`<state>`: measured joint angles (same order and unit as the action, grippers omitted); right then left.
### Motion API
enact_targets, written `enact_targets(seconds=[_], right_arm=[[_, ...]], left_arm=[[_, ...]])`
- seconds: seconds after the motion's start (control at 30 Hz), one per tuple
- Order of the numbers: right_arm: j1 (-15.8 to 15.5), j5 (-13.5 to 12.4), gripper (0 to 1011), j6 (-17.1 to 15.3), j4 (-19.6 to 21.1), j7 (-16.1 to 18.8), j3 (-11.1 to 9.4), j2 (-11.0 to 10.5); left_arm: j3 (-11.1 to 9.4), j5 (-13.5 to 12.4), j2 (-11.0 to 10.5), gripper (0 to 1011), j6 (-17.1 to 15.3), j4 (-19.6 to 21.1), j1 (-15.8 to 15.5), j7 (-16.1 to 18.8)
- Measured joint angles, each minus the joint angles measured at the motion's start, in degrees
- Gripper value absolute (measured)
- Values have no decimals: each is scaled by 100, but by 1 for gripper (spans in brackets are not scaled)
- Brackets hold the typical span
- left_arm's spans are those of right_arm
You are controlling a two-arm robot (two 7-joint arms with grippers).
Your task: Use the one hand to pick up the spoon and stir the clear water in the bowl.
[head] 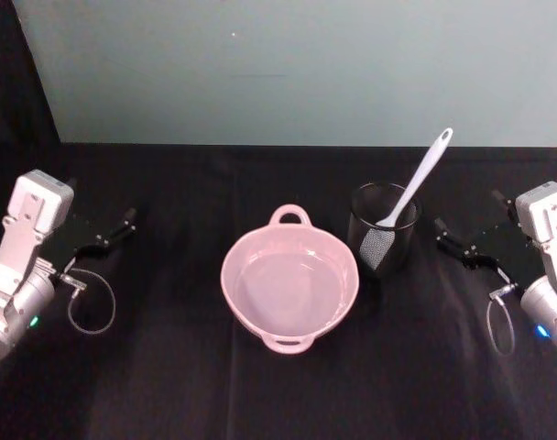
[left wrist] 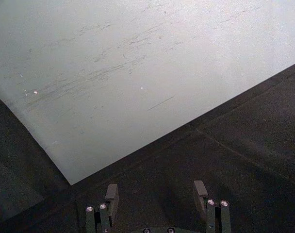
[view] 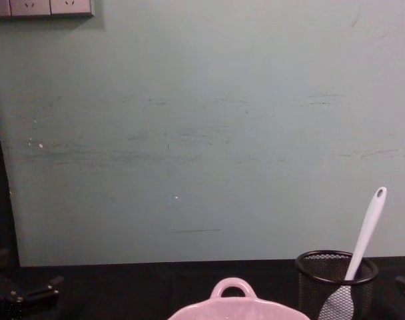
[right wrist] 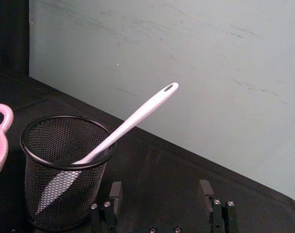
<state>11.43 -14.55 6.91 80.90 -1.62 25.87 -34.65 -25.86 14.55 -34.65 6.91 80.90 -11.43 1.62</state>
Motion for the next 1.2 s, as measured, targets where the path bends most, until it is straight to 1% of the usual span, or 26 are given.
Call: enact_targets(seconds=[1.1,1.2], right_arm=[[0,0,1003,0,-1,0,0,0],[-43,-54,1002,-9,61,80,-64,3]], left_arm=[[0,0,0,1011,0,0,0,0],[0,0,0,1011,0,0,0,0]])
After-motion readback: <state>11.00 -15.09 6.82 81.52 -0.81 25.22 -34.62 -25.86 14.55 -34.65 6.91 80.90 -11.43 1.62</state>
